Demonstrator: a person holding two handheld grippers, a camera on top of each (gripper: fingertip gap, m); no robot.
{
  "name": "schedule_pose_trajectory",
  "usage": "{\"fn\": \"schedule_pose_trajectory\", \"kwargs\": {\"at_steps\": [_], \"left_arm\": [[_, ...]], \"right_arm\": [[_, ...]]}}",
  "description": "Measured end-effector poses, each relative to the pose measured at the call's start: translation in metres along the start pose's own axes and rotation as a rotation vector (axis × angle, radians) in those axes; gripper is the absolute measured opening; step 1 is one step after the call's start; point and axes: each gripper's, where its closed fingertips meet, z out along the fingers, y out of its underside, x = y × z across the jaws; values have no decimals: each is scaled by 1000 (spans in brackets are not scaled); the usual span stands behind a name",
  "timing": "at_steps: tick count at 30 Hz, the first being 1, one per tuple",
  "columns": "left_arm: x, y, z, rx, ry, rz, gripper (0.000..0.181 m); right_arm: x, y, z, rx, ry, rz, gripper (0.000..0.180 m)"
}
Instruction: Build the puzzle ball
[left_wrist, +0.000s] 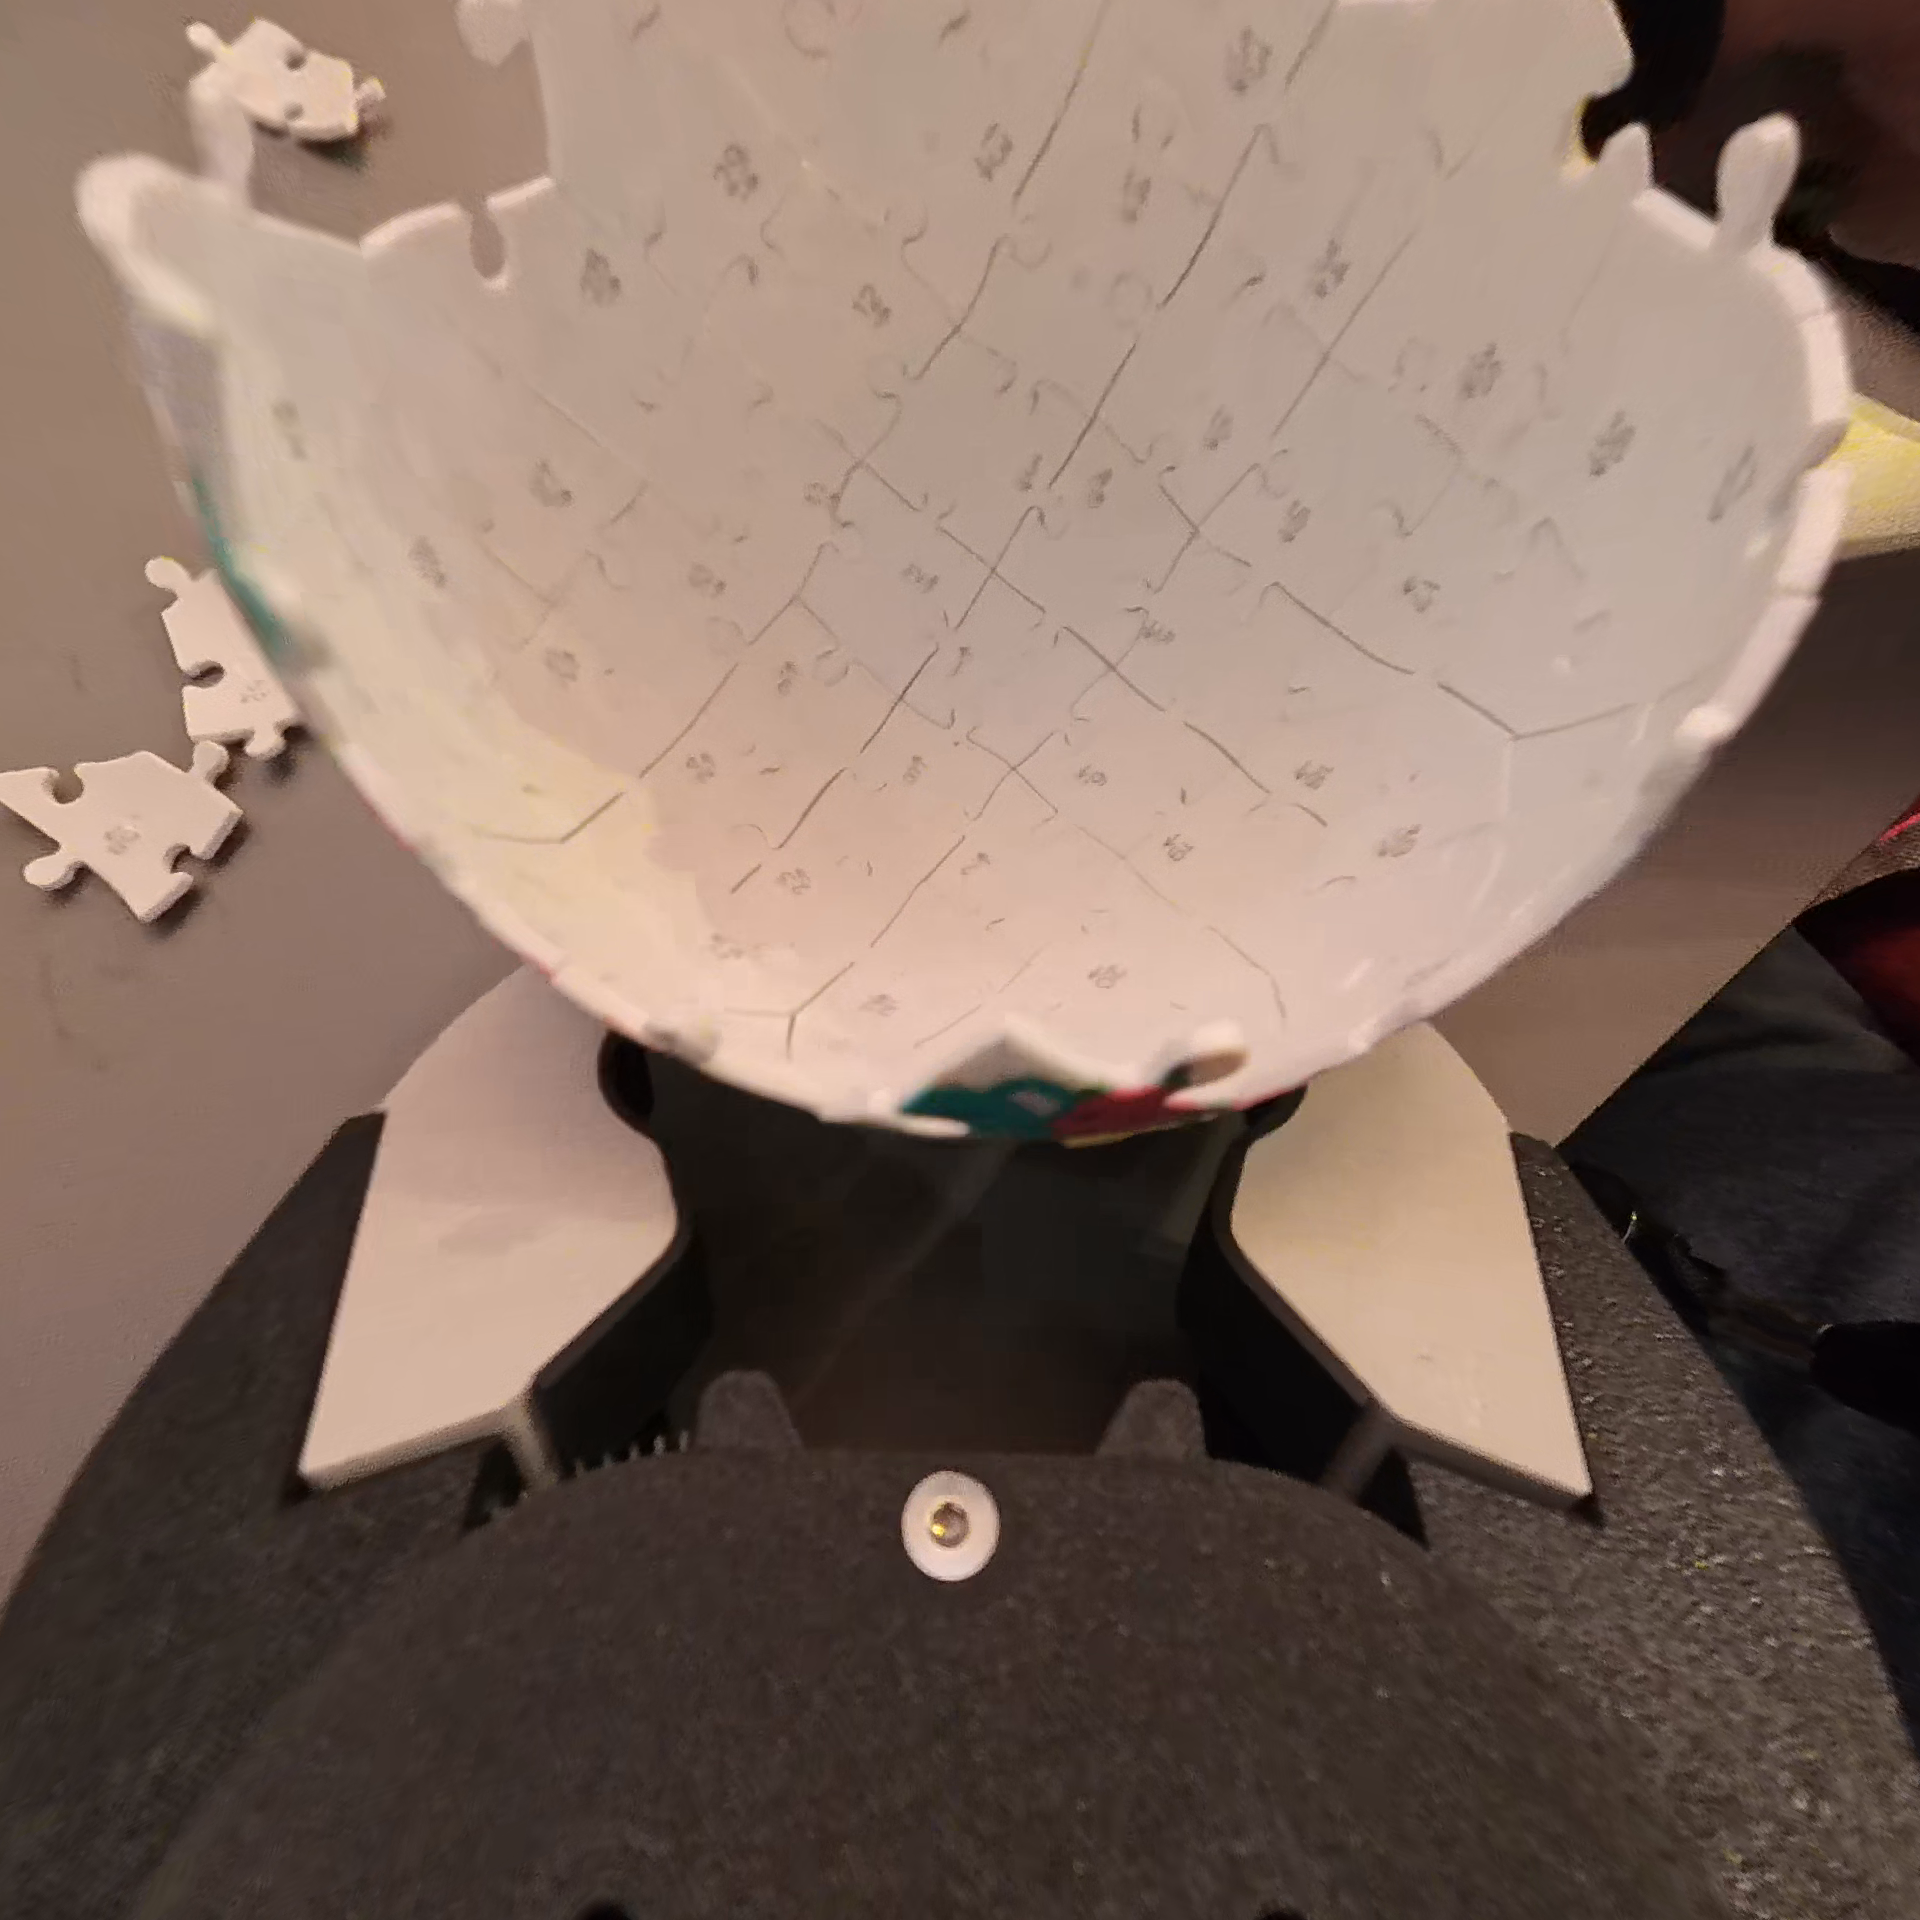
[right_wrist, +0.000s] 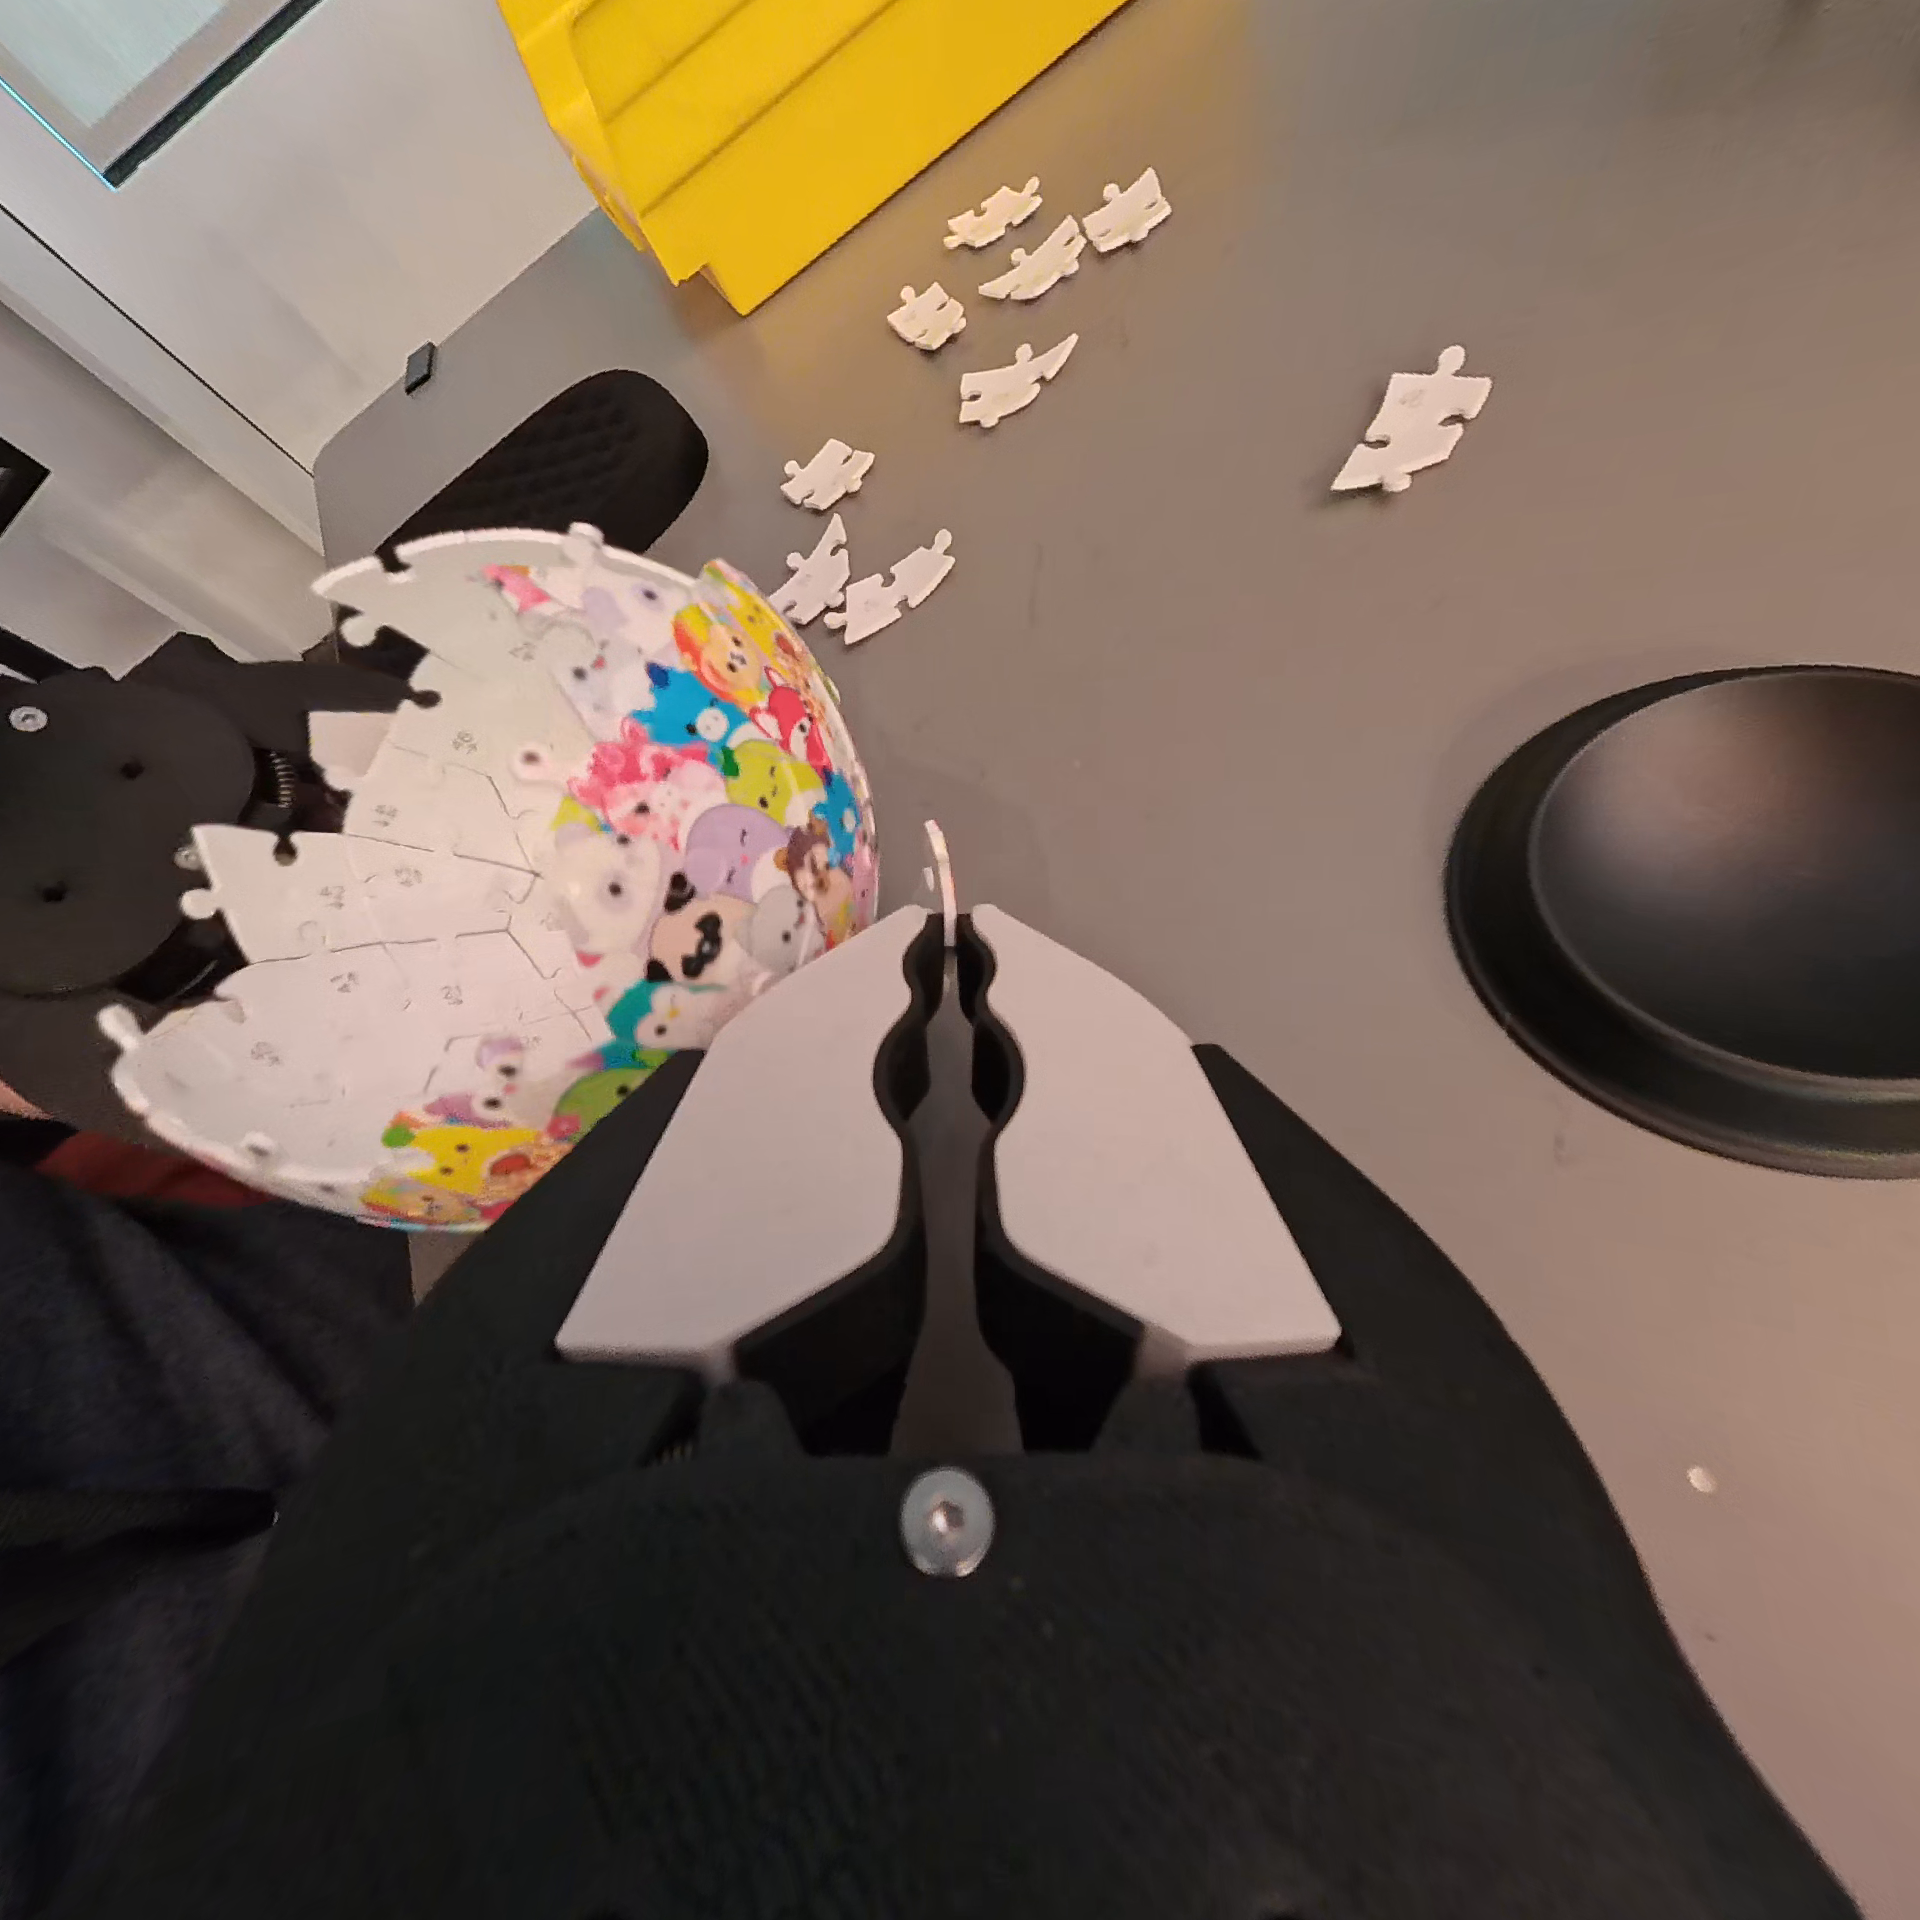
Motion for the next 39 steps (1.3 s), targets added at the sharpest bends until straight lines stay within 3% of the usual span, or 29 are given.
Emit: {"fn": "schedule_pose_trajectory", "kwargs": {"at_steps": [5, 14, 31, 39], "left_arm": [[1, -4, -1, -1, -4, 21, 103], [-2, -15, 3, 36, 31, 53, 109], [-7, -35, -1, 83, 360, -85, 106], [-9, -38, -5, 56, 433, -119, 100]], "right_arm": [[-2, 0, -1, -4, -6, 0, 3], [5, 2, -4, -11, 14, 21, 3], [24, 7, -6, -108, 71, 61, 3], [45, -15, -17, -74, 120, 53, 3]]}}
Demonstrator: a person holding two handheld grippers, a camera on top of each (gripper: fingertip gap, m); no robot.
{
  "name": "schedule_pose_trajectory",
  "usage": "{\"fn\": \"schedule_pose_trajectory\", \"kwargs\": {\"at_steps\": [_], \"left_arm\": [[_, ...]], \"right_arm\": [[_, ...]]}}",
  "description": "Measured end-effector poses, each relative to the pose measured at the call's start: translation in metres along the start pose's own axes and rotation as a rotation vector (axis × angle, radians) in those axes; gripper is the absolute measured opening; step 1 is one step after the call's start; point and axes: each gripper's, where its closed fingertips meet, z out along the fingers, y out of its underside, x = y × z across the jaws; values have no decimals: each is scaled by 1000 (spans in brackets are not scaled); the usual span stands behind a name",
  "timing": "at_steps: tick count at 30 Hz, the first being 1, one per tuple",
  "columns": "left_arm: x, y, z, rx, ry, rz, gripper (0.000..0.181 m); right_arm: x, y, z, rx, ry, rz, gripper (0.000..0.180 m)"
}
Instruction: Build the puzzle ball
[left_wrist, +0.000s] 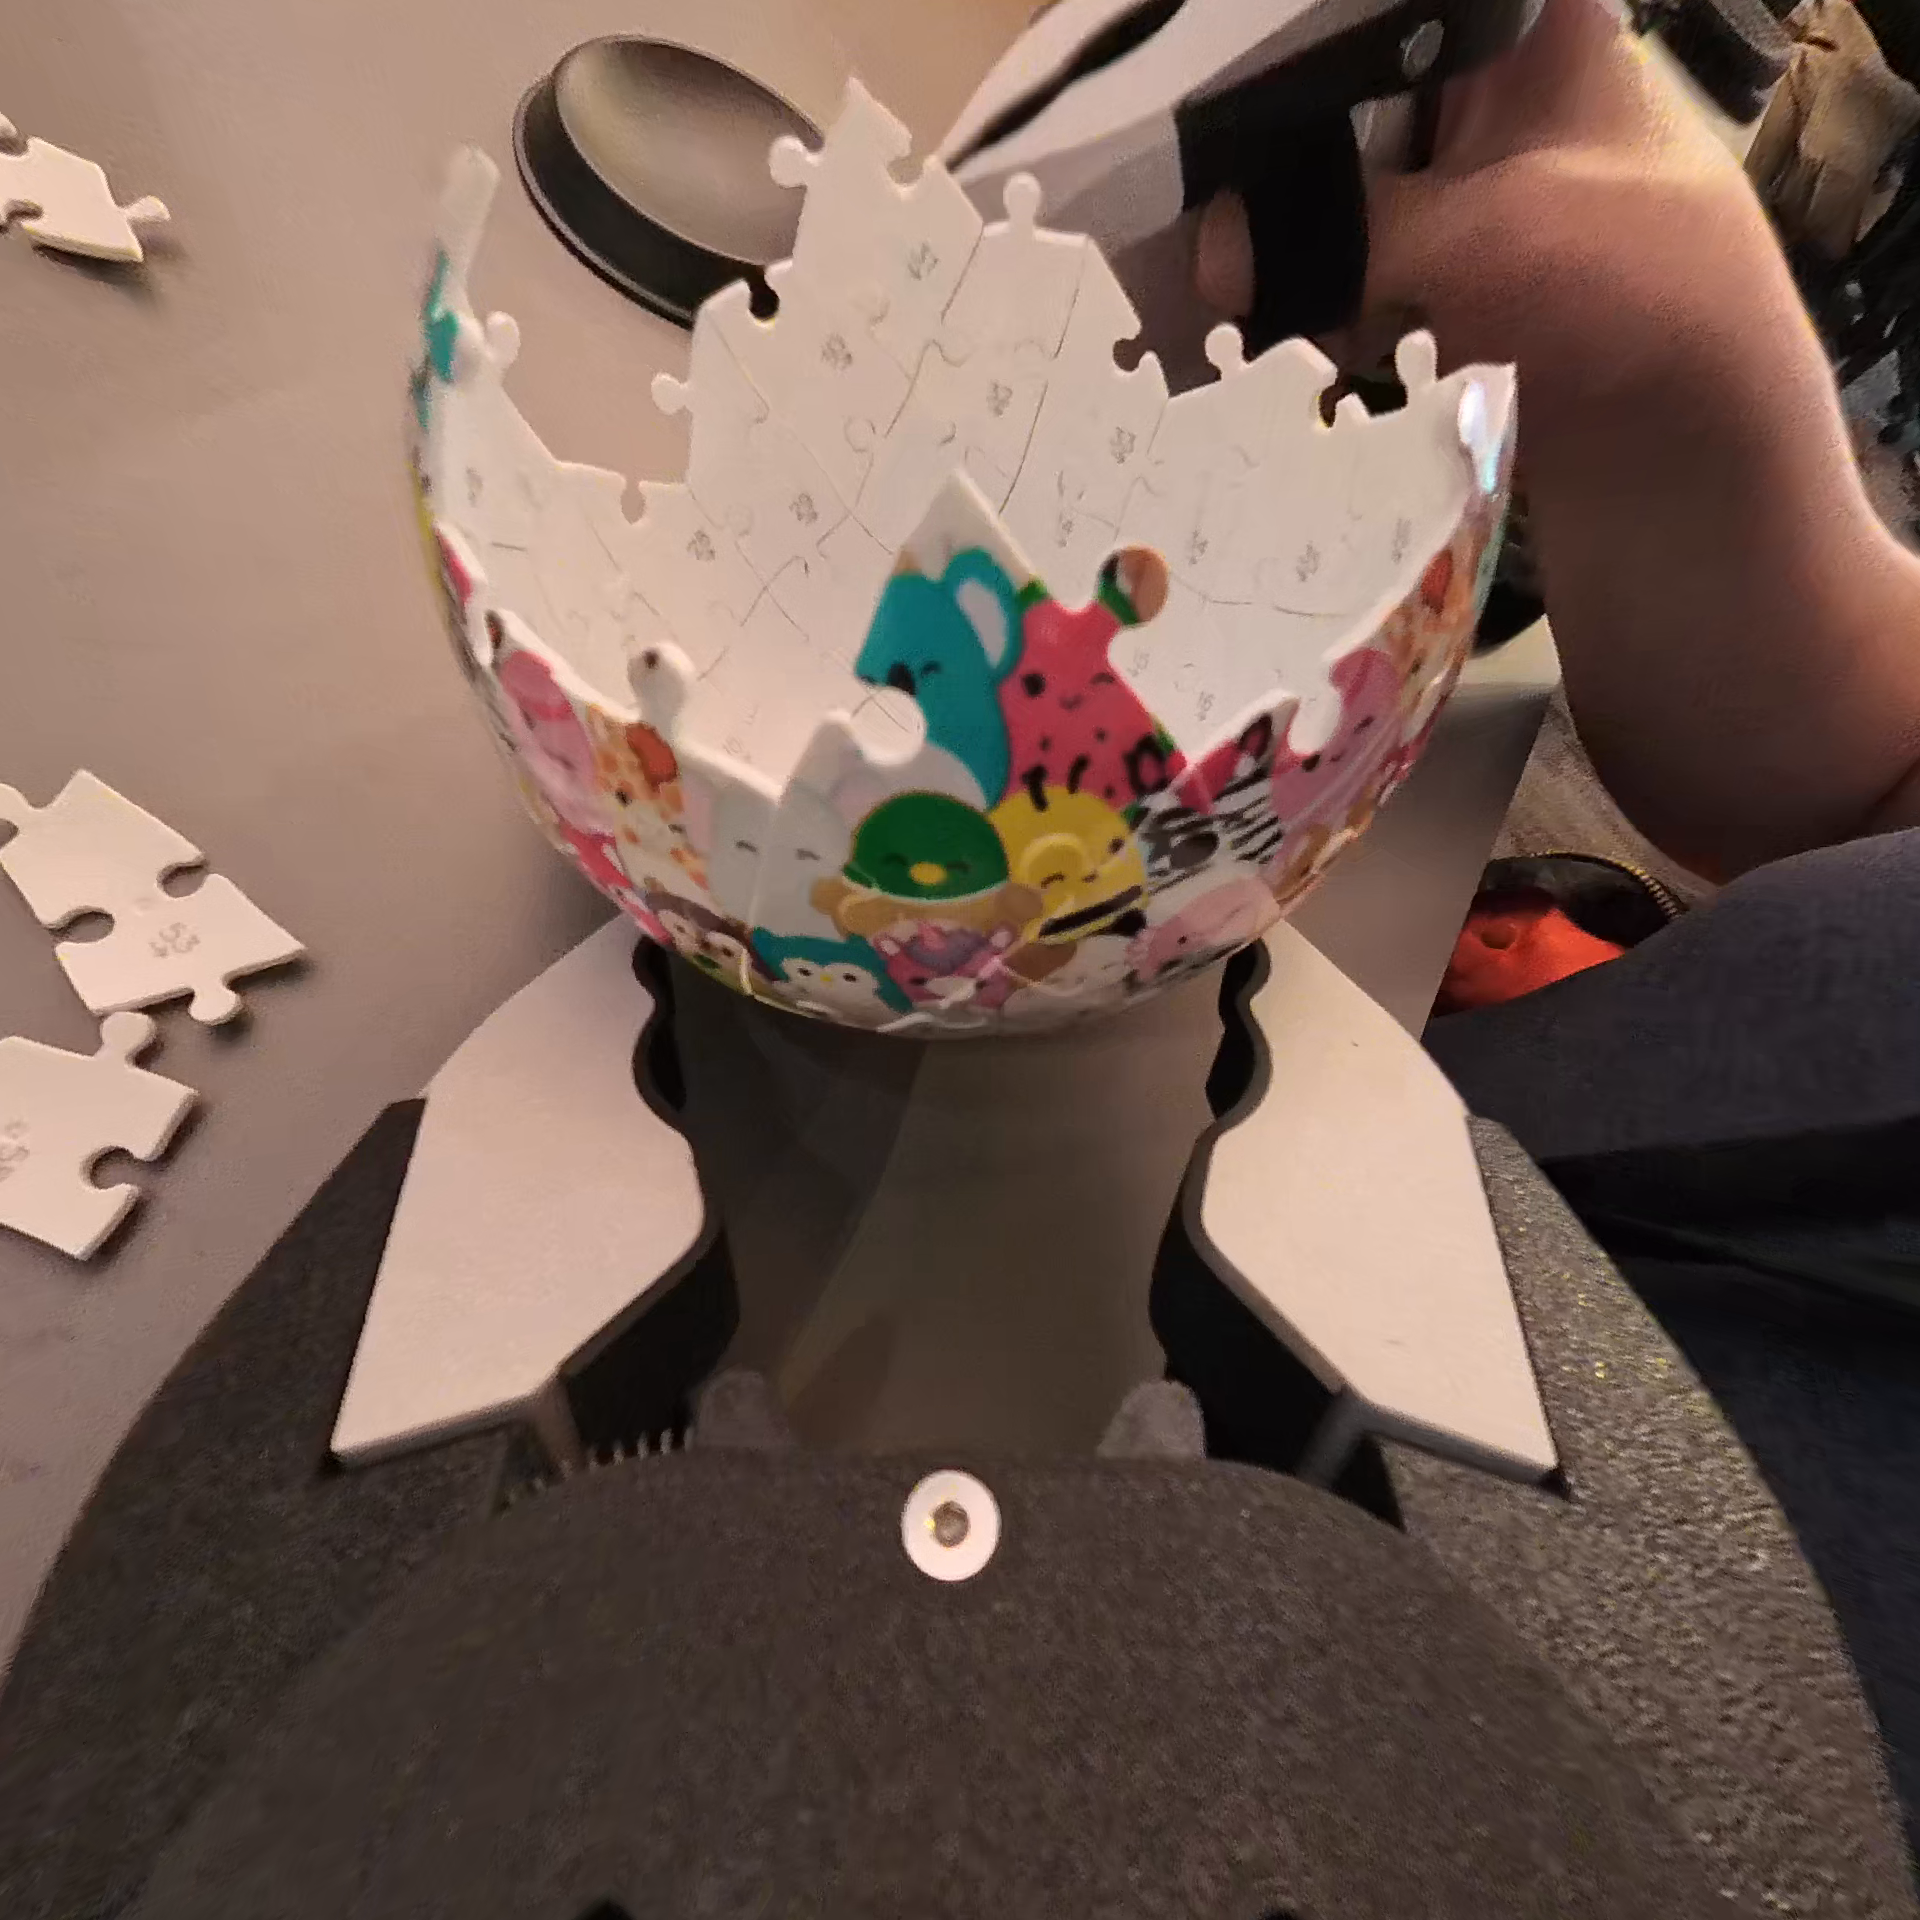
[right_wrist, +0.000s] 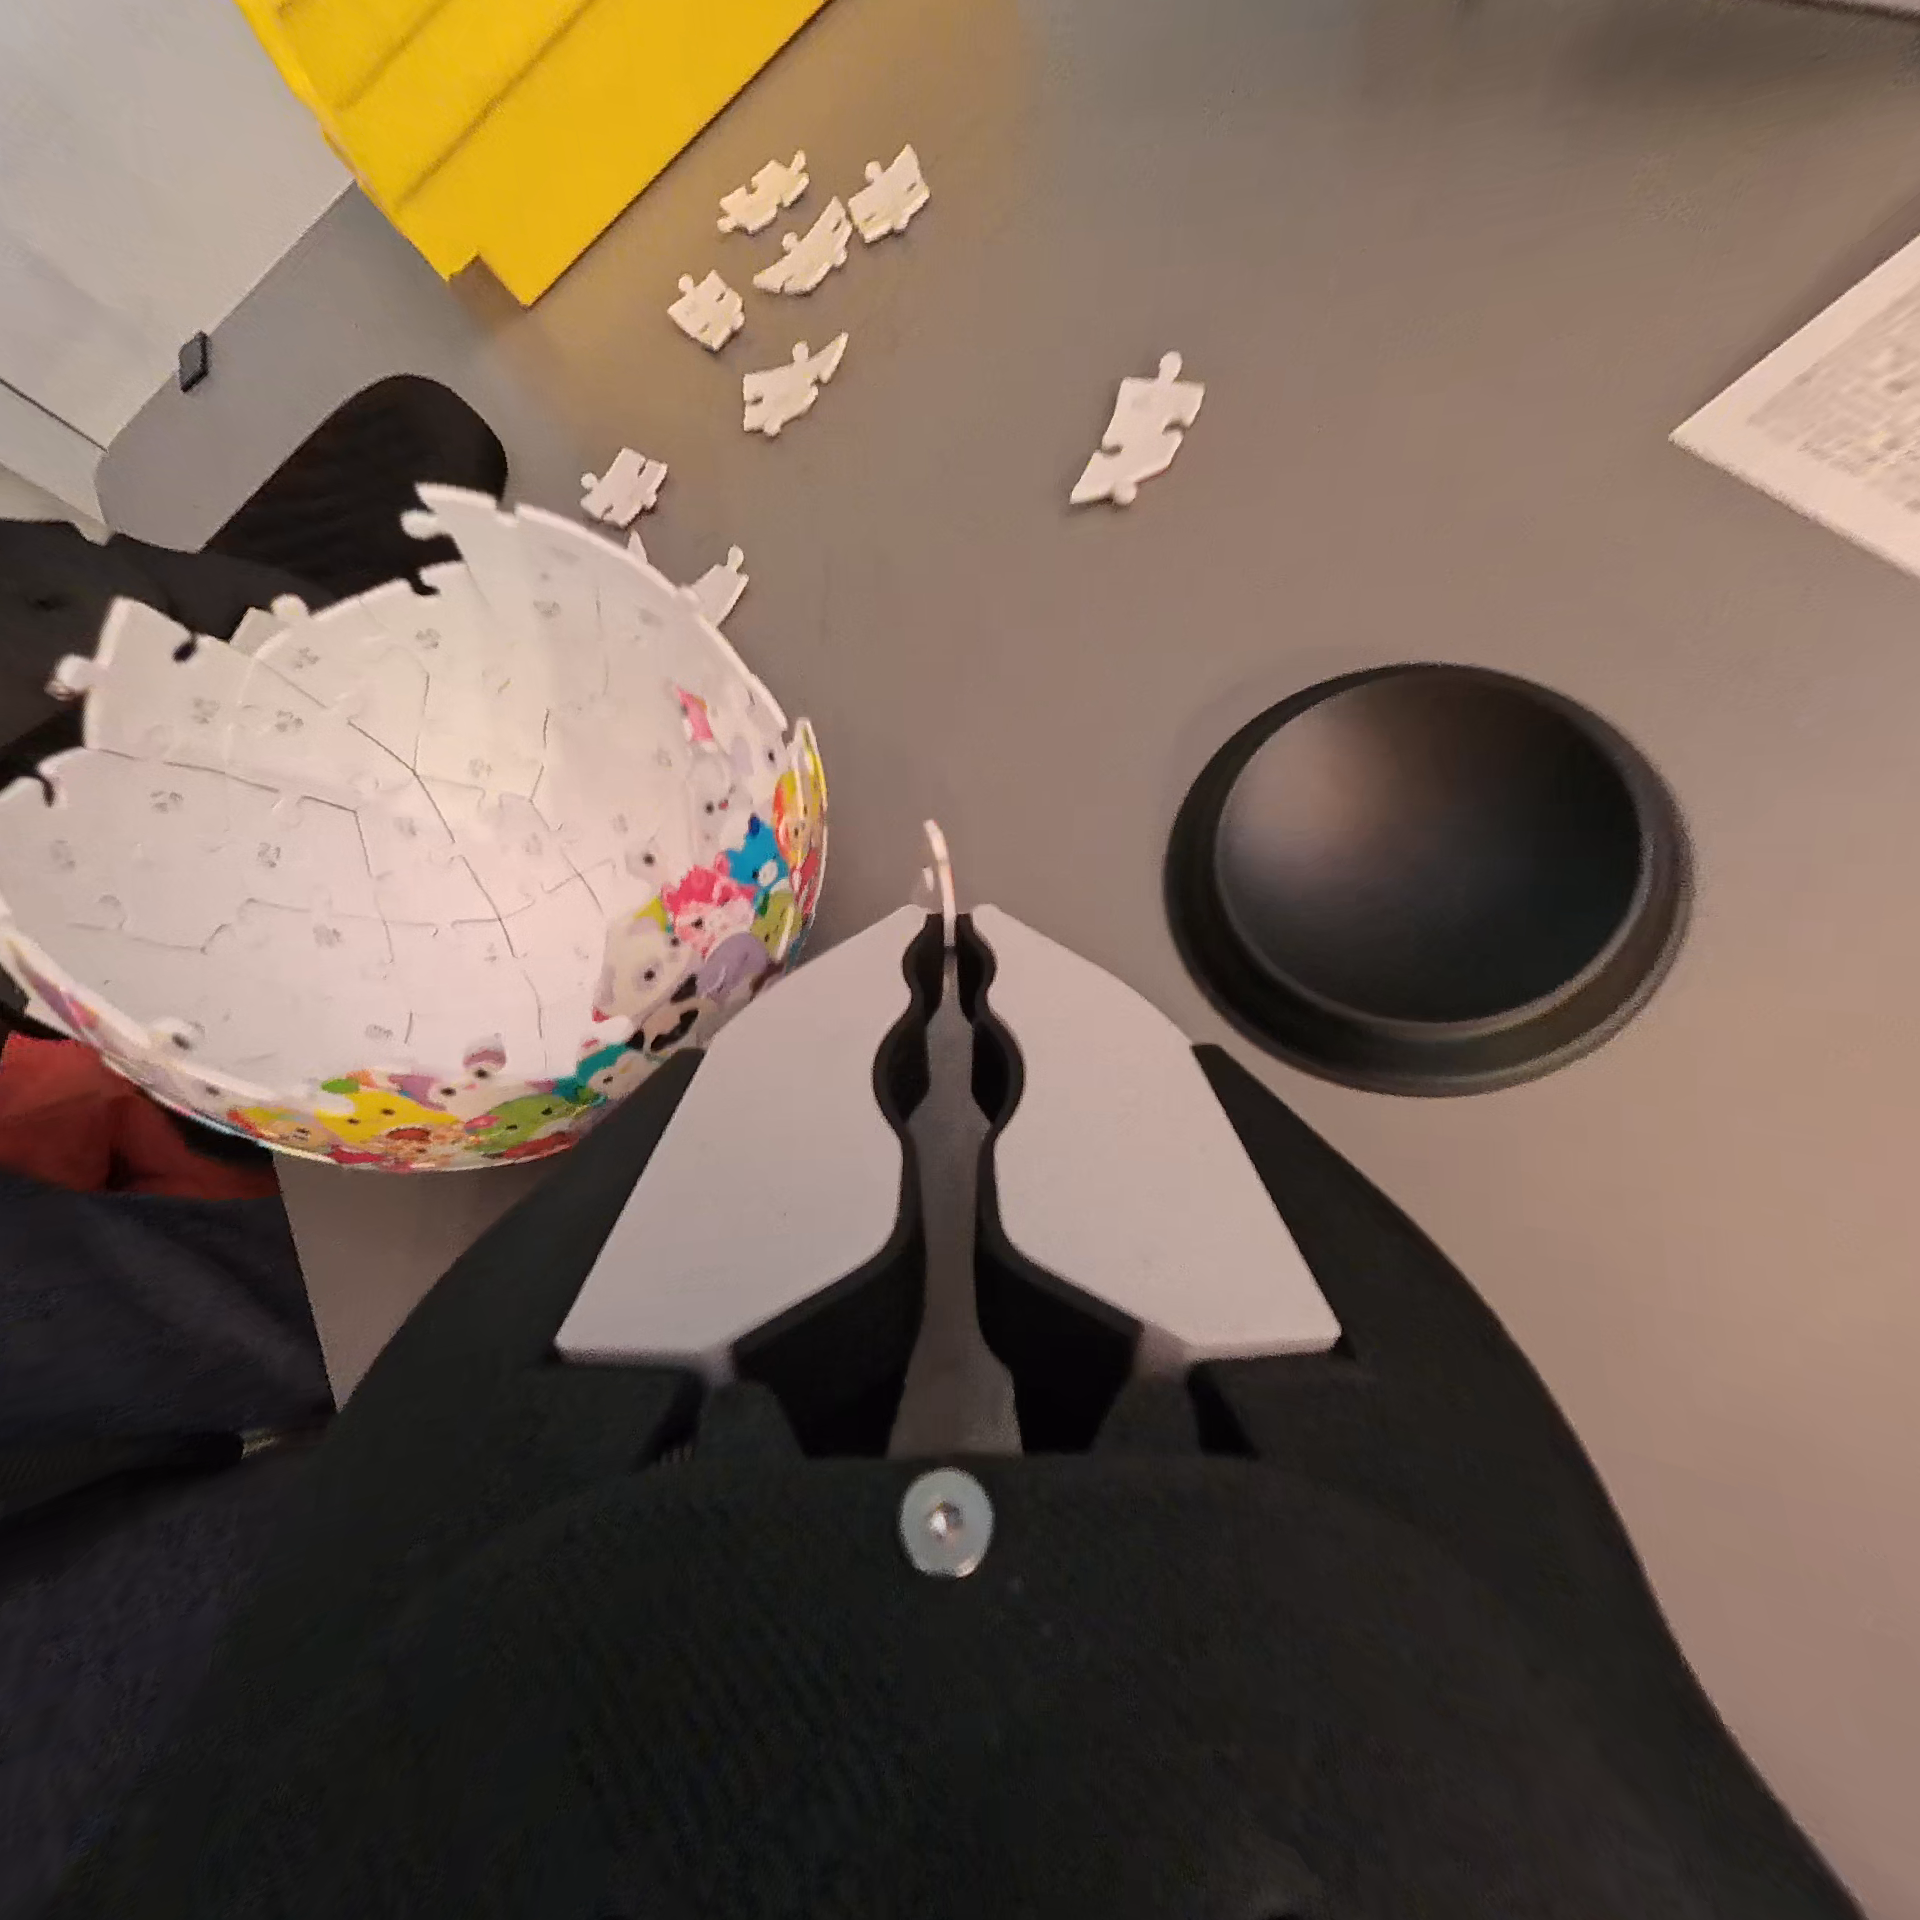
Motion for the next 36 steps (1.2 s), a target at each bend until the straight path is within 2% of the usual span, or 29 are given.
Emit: {"fn": "schedule_pose_trajectory", "kwargs": {"at_steps": [9, 13, 17, 24, 36], "left_arm": [[1, 0, 1, -5, 25, -34, 100], [1, 0, 2, -3, 27, -44, 100], [3, -1, 4, -4, 31, -50, 100], [5, -4, 6, -8, 54, -79, 99], [6, -15, 9, 4, 67, -129, 99]], "right_arm": [[9, -47, -8, 95, -75, -9, 3], [-13, -73, -9, 166, -311, 1, 3], [-24, -63, 5, 97, -475, 12, 3], [-14, -52, 21, 8, -603, 103, 3], [-11, -40, 39, -133, -624, 133, 3]]}}
